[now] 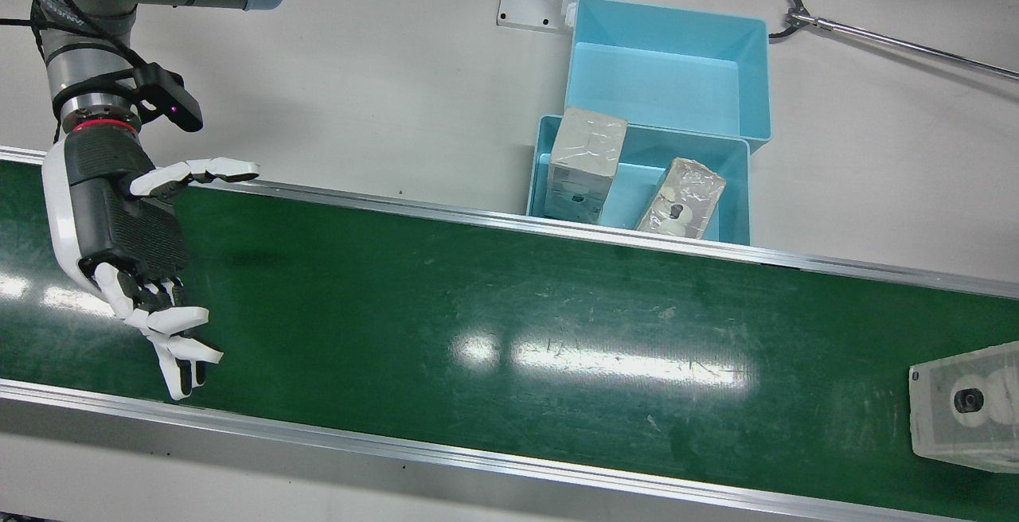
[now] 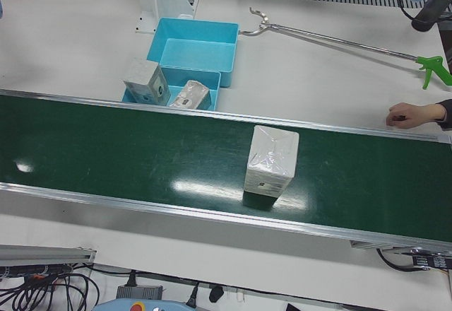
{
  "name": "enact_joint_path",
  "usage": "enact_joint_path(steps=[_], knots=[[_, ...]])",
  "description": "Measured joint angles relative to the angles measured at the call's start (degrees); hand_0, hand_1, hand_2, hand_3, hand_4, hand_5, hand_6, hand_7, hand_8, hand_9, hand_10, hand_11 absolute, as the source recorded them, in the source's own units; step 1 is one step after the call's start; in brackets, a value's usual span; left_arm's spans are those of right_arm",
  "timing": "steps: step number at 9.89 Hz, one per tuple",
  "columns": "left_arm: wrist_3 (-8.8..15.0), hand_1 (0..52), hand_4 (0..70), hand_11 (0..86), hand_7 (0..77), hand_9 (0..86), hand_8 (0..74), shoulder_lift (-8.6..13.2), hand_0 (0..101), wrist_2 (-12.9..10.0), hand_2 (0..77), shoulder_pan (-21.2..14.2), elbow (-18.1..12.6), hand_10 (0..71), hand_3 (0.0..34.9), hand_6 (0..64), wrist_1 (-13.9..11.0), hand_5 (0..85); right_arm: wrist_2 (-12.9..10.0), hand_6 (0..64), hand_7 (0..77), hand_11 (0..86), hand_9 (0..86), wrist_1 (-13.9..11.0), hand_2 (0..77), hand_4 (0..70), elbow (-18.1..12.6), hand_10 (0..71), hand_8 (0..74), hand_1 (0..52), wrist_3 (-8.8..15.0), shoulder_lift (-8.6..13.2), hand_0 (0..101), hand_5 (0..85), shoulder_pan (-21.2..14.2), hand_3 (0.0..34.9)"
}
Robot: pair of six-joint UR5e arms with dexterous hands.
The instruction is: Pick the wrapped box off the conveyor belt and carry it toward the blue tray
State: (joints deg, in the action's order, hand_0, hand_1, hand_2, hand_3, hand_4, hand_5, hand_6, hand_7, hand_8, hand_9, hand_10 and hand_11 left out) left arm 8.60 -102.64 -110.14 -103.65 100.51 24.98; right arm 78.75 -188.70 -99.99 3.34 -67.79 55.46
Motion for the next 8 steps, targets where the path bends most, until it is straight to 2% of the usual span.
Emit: enact_joint_path(steps=[8], knots=[[0.00, 0.0, 0.0, 0.0, 0.0, 0.0, 0.0, 0.00, 0, 0.00, 0.5, 0.00, 0.00, 0.0, 0.0, 0.5, 0.00, 1.1, 0.05, 3.3, 20.7, 3.8, 6.0, -0.07, 16.4, 10.4, 0.15, 1.6, 0.5, 15.3, 0.00, -0.15, 49, 33.8, 0.00, 10.2]])
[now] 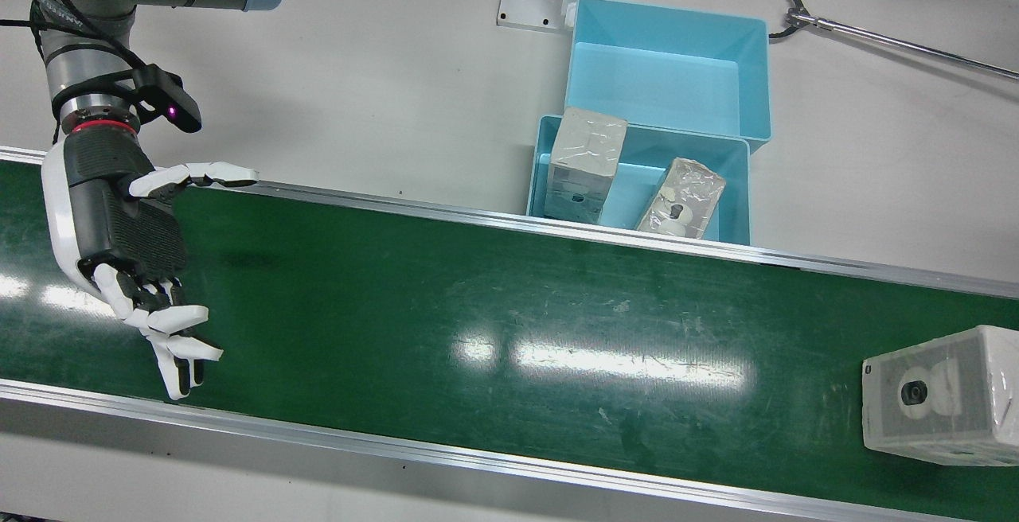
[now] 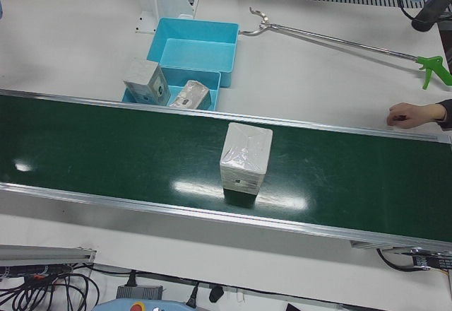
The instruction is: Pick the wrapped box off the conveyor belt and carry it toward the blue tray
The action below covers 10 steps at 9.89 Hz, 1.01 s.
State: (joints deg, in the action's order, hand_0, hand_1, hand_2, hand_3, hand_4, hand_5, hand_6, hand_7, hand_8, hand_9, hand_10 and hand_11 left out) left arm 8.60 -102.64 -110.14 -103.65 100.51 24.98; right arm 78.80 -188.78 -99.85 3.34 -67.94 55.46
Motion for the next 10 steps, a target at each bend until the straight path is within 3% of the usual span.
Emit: enact_joint_path(steps=[10], knots=[[0.00, 0.0, 0.0, 0.0, 0.5, 0.0, 0.0, 0.00, 0, 0.00, 1.1, 0.00, 0.00, 0.5, 0.0, 0.0, 0.00, 1.1, -0.63, 2.7, 19.6, 3.8, 6.0, 0.05, 17.5, 9.3, 0.07, 1.6, 0.5, 16.9, 0.35, 0.31, 49, 34.4, -0.51, 10.3]])
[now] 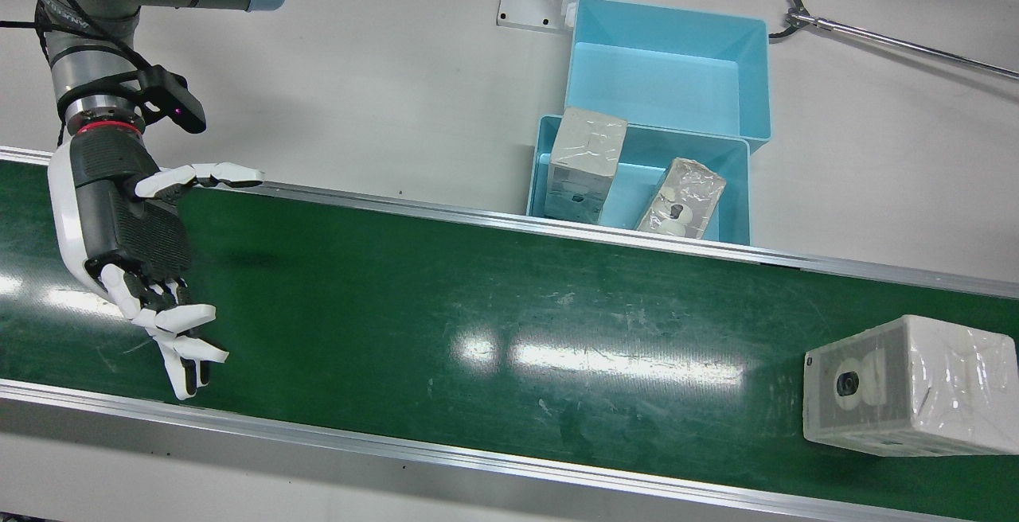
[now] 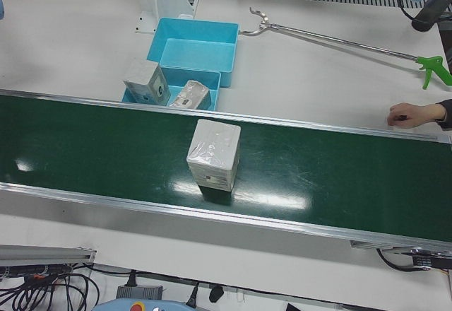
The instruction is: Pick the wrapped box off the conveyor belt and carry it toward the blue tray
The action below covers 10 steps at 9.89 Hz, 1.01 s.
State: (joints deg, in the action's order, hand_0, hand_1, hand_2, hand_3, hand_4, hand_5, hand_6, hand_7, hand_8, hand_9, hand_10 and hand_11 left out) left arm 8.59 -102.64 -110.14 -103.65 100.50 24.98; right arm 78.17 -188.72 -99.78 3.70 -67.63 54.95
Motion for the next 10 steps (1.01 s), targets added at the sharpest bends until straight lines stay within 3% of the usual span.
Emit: enact_joint_path(steps=[4, 5, 7, 8, 10], knots=[[0.00, 0.0, 0.0, 0.0, 0.5, 0.0, 0.0, 0.00, 0, 0.00, 0.5, 0.00, 0.00, 0.0, 0.0, 0.5, 0.00, 1.1, -1.50, 4.4, 21.3, 4.9, 6.0, -1.39, 15.8, 12.0, -0.40, 1.6, 0.5, 13.6, -0.02, 0.20, 49, 34.4, -0.23, 10.3], [0.00, 0.0, 0.0, 0.0, 0.5, 0.0, 0.0, 0.00, 0, 0.00, 0.5, 0.00, 0.00, 0.0, 0.0, 0.5, 0.00, 1.1, -1.56, 6.0, 25.6, 1.6, 7.6, -2.88, 14.2, 16.4, -0.63, 0.0, 0.5, 13.1, -0.06, 0.29, 48, 37.1, -0.20, 11.7], [0.00, 0.0, 0.0, 0.0, 0.5, 0.0, 0.0, 0.00, 0, 0.00, 0.5, 0.00, 0.00, 0.5, 0.0, 0.0, 0.00, 1.1, -1.61, 6.0, 27.8, 1.6, 7.6, -7.99, 14.2, 18.5, -2.05, 0.0, 0.5, 13.1, -0.09, 0.40, 48, 38.7, 0.08, 15.1], [0.00, 0.0, 0.0, 0.0, 0.0, 0.0, 0.0, 0.00, 0, 0.00, 0.5, 0.00, 0.00, 0.5, 0.0, 0.5, 0.00, 1.1, -1.64, 6.0, 27.3, 1.6, 7.6, -10.09, 18.0, 18.5, -2.65, 0.0, 0.5, 16.9, -0.07, 0.40, 48, 39.3, 0.24, 15.6], [0.00, 0.0, 0.0, 0.0, 0.0, 0.0, 0.0, 0.00, 0, 0.00, 0.5, 0.00, 0.00, 0.5, 0.0, 0.5, 0.00, 1.1, -1.92, 6.0, 25.6, 1.6, 5.4, -10.90, 21.3, 14.7, -2.85, 0.0, 0.0, 16.9, -0.07, 0.63, 49, 39.3, -0.38, 15.6]])
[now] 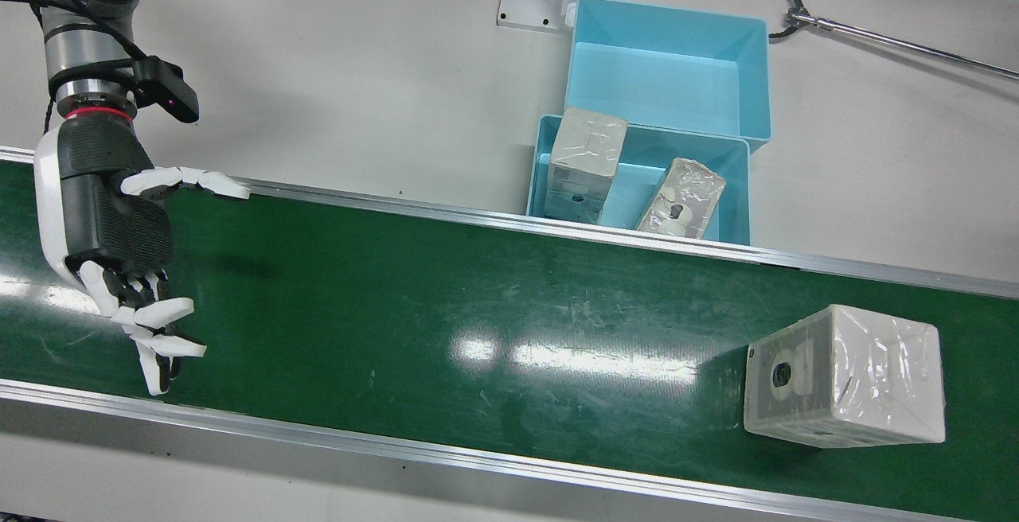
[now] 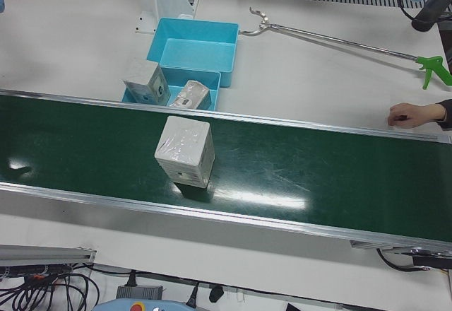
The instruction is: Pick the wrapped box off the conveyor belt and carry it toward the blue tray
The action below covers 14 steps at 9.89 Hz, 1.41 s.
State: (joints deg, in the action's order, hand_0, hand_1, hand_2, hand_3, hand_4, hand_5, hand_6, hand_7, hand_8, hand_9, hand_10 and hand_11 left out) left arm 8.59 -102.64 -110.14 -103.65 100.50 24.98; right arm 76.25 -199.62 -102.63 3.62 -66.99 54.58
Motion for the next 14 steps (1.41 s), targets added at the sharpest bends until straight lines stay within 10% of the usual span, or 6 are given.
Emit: enact_joint_path(steps=[4, 8, 9, 11, 13, 14], knots=[[0.00, 0.0, 0.0, 0.0, 0.5, 0.0, 0.0, 0.00, 0, 0.00, 0.5, 0.00, 0.00, 0.5, 0.0, 0.0, 0.00, 1.1, -0.40, 3.8, 21.8, 1.6, 6.0, 5.57, 16.9, 10.9, 1.66, 0.0, 0.0, 13.1, 0.09, 0.55, 47, 34.9, -1.33, 14.9], [0.00, 0.0, 0.0, 0.0, 0.5, 0.0, 0.0, 0.00, 0, 0.00, 0.5, 0.00, 0.00, 0.0, 0.0, 0.0, 0.00, 1.1, -0.44, 1.6, 24.0, 1.6, 6.0, 6.03, 19.1, 8.2, 1.40, 0.0, 0.0, 18.0, -0.25, 0.47, 52, 35.5, -0.93, 25.6], [0.00, 0.0, 0.0, 0.0, 0.5, 0.0, 0.0, 0.00, 0, 0.00, 0.5, 0.00, 0.00, 0.0, 0.0, 0.0, 0.00, 1.1, -0.47, 7.1, 33.8, 1.6, 10.9, 6.06, 33.8, 11.5, 1.32, 0.0, 5.5, 36.0, -0.35, 0.48, 56, 45.3, -0.79, 29.6], [0.00, 0.0, 0.0, 0.0, 0.0, 0.0, 0.0, 0.00, 0, 0.00, 0.5, 0.00, 0.00, 0.0, 0.0, 0.0, 0.00, 1.1, -0.38, 7.6, 28.4, 1.6, 8.2, 6.03, 51.3, 15.3, 1.24, 1.6, 1.1, 27.8, -0.27, 0.50, 55, 42.0, -0.66, 24.6], [0.00, 0.0, 0.0, 0.0, 0.5, 0.0, 0.0, 0.00, 0, 0.00, 0.5, 0.00, 0.00, 0.5, 0.0, 0.5, 0.00, 1.1, -0.21, 7.1, 27.8, 1.6, 8.2, 6.03, 44.2, 14.2, 1.21, 0.0, 1.1, 22.9, -0.36, 0.29, 54, 38.7, -0.38, 21.3], [0.00, 0.0, 0.0, 0.0, 0.5, 0.0, 0.0, 0.00, 0, 0.00, 0.5, 0.00, 0.00, 0.5, 0.0, 0.5, 0.00, 1.1, -0.22, 4.9, 25.6, 1.6, 6.0, 6.05, 20.7, 12.0, 1.21, 0.0, 0.0, 17.5, -0.47, 0.16, 50, 37.1, -0.28, 21.0]])
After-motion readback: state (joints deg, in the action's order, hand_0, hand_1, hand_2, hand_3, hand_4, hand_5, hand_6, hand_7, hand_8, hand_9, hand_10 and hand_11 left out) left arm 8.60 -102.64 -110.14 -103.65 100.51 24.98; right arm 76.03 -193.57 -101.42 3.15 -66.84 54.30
